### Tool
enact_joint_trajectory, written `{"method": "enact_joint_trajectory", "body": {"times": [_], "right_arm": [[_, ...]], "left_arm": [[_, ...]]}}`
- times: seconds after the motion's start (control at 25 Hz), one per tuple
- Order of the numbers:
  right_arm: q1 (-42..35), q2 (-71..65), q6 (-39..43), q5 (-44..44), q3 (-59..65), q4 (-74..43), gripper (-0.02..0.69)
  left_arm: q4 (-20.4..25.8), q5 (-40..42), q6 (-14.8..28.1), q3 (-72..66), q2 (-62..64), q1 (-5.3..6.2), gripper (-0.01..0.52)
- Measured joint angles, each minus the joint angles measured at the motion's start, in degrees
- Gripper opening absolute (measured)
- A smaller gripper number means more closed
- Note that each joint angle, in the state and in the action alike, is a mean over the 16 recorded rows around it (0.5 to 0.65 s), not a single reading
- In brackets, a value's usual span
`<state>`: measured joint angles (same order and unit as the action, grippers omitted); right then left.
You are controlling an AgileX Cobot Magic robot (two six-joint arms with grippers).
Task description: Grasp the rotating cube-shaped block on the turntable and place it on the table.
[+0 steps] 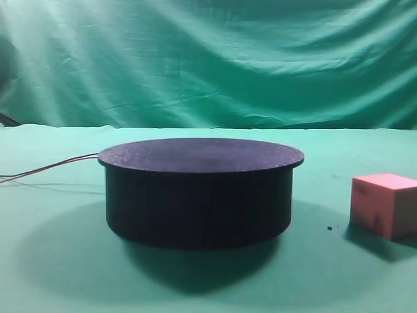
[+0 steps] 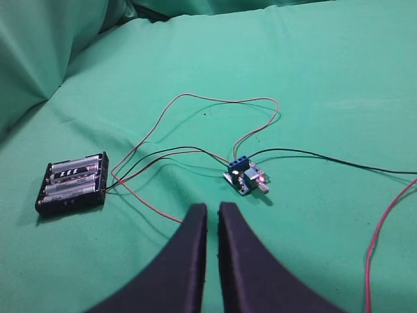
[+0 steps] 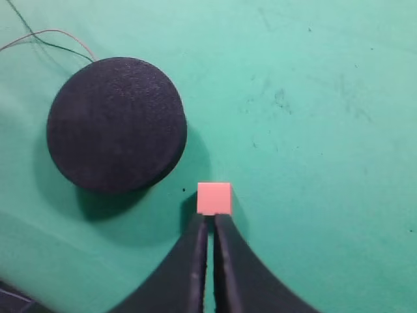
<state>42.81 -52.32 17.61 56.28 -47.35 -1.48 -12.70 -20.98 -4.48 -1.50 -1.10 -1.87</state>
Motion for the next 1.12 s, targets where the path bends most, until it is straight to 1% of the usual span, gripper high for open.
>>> {"method": "enact_joint_trajectory", "body": {"times": [0.16, 0.44, 0.6, 0.84, 1.12], "right_arm": [[0.05, 3.14, -2.72, -0.26, 0.36, 1.68, 0.000], [0.00, 5.19, -8.19, -1.74, 1.00, 2.11, 0.000], [-1.85, 6.38, -11.66, -4.52, 2.68, 1.16, 0.000], [-9.31, 11.81, -16.94, -12.86, 9.48, 0.73, 0.000], [-22.05, 25.01, -20.26, -25.56, 23.51, 1.65, 0.000]], "left_arm": [[0.00, 0.00, 0.00, 0.00, 0.00, 0.00, 0.000], [0.00, 0.00, 0.00, 0.00, 0.00, 0.00, 0.000], [0.00, 0.00, 0.00, 0.00, 0.00, 0.00, 0.000], [0.00, 0.00, 0.00, 0.00, 0.00, 0.00, 0.000], [0.00, 0.00, 0.00, 0.00, 0.00, 0.00, 0.000]]}}
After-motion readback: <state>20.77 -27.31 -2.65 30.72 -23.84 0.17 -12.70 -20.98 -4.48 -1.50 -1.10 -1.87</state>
